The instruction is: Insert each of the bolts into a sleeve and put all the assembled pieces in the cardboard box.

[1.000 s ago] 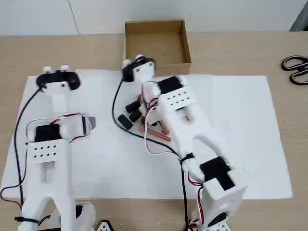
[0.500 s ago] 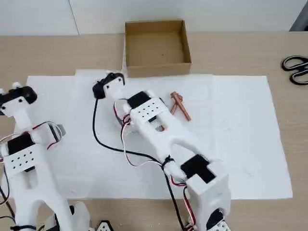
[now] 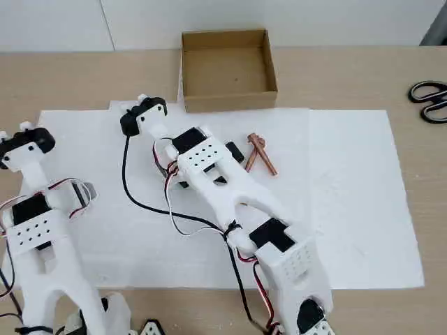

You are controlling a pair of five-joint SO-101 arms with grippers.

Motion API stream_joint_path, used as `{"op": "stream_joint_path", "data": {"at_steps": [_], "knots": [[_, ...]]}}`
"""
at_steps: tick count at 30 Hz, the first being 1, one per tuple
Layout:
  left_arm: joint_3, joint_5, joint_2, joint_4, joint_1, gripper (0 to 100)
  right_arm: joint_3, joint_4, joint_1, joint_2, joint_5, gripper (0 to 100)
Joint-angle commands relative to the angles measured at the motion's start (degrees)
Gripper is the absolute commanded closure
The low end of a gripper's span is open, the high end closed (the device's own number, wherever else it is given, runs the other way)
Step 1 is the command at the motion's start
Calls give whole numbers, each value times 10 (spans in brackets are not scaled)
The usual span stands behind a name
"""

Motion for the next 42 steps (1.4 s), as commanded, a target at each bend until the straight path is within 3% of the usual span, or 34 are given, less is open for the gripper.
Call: {"op": "stream_joint_path", "data": {"at_steps": [1,16,42], "knots": [[-3,4,-4,-10,-3,769,-5,6,-2,11,-3,863],[-3,4,-4,-11,-2,769,-5,76,-8,11,-4,863],[-1,4,-4,-16,-2,769,-5,49,-7,11,10,859]]}}
